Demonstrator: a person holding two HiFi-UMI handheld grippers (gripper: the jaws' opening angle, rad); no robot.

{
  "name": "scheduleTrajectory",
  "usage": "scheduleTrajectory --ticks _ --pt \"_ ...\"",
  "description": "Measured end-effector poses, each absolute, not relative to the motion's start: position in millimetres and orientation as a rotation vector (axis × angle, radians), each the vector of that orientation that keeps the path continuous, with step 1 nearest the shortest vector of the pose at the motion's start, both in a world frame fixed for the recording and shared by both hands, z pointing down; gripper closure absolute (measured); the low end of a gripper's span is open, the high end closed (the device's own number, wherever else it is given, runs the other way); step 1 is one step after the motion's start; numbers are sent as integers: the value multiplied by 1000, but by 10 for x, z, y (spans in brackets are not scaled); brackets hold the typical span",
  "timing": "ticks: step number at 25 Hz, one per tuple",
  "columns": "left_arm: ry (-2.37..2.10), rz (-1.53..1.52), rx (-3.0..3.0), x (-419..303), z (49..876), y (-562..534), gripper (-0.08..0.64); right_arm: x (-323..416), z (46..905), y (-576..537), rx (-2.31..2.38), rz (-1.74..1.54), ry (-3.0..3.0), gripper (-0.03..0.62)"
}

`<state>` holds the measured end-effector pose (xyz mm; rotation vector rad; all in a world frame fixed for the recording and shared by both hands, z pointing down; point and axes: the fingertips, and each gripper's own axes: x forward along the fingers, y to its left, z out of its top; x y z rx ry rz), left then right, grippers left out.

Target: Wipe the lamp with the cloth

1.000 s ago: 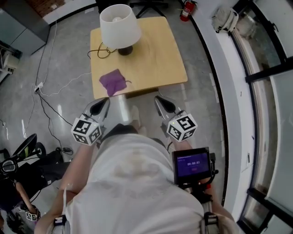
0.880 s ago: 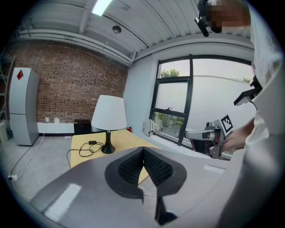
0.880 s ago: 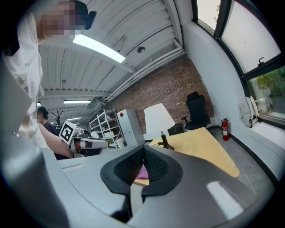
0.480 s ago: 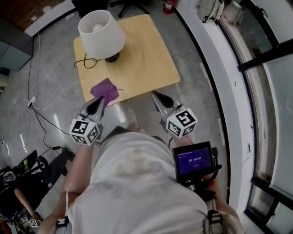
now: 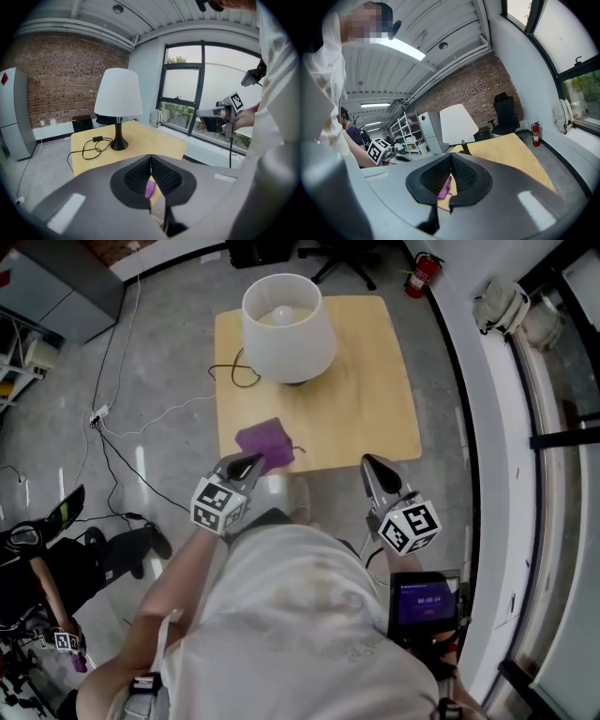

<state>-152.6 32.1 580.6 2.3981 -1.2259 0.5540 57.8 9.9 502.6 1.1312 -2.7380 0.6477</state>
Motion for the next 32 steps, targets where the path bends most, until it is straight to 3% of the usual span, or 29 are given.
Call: scheduleTrajectory --ticks 11,24,28,32 --pt "-1095 945 2336 -1684 6645 157 519 377 5220 -191 1016 681 -2666 581" --pt "-863 1324 2299 -1703 7174 -74 325 372 5130 -579 1082 671 -2641 581" --pt "-820 1393 2275 -1707 7314 -67 331 394 5118 -614 1106 680 -2637 581" --pt "-798 1422 2271 -1678 7377 -90 397 428 5104 -686 1097 672 -2639 581"
